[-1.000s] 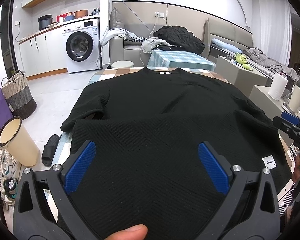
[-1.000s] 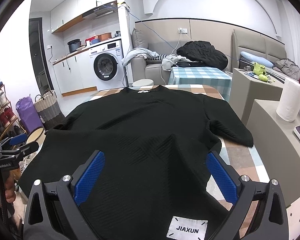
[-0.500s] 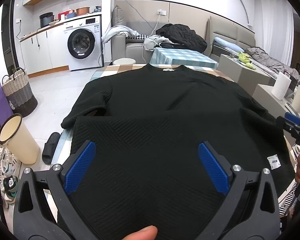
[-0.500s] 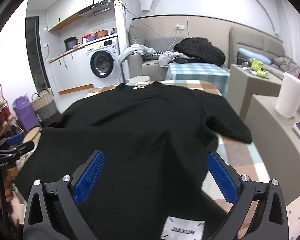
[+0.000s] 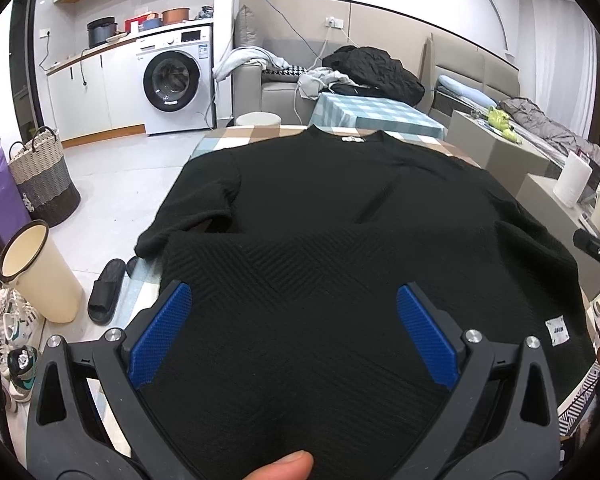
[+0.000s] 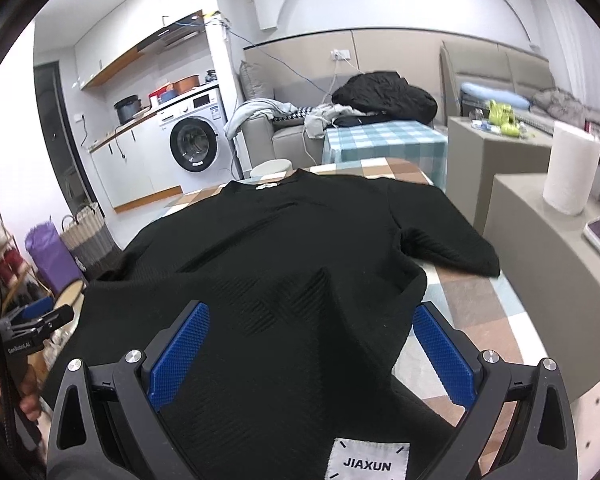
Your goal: Fold small clothes
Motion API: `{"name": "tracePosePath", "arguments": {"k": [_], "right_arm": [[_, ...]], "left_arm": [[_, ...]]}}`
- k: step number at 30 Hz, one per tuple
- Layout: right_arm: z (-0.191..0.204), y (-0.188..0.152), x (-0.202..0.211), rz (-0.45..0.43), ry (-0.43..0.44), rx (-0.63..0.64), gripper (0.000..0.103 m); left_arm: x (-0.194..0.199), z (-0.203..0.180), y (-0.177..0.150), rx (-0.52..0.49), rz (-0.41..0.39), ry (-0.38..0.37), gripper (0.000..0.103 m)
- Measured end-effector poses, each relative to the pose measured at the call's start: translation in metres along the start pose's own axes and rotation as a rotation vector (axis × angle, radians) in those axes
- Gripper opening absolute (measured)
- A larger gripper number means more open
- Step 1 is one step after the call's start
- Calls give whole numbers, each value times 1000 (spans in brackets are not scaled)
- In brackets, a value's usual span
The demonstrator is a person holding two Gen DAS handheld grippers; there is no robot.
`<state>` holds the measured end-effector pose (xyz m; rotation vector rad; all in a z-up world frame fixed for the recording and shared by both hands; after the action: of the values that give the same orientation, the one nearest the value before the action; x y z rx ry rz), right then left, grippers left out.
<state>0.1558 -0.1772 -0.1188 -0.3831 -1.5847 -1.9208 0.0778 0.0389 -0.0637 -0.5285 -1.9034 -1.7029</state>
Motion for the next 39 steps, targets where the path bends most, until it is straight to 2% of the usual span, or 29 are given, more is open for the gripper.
{"name": "tracePosePath", "arguments": {"k": [3, 8, 13, 16, 18, 21, 24, 30, 34, 39], "right_arm": [[-11, 4, -2, 3, -18, -37, 103], [-39, 14, -10, 33, -60, -119, 103], [-85, 17, -20, 88, -63, -285, 103], [-108, 21, -27, 109, -72, -354, 96], [-117, 24, -35, 134, -69, -379, 92], [-122, 29, -44, 162, -61, -397, 92], [-131, 31, -58, 189, -53, -444, 91], [-171, 23, -88, 238, -126, -612, 81], [-196, 17, -102, 253, -119, -725, 79], [-207, 26, -112, 238, -152, -736, 77]], "left_arm": [[-1, 9, 6, 27, -9, -5, 102], [-10, 25, 20, 49, -13, 38, 102], [-26, 40, 35, 93, 12, 43, 102], [-38, 46, 44, 108, 30, 53, 102], [-48, 47, 50, 97, 38, 60, 101], [-63, 46, 56, 84, 47, 52, 96], [-79, 44, 64, 78, 57, 44, 96], [-103, 43, 74, 80, 77, 44, 96], [-117, 40, 77, 85, 91, 44, 96], [-135, 35, 78, 93, 112, 39, 96]]}}
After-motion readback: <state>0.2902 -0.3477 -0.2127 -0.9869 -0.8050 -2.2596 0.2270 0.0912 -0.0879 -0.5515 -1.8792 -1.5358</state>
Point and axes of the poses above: each gripper's, at about its wrist camera, not at the fingertips, and x roughly against the way its jaws point, z to its left, y to its top, the point moved 7 cm from there along -x, roughly the way its jaws point
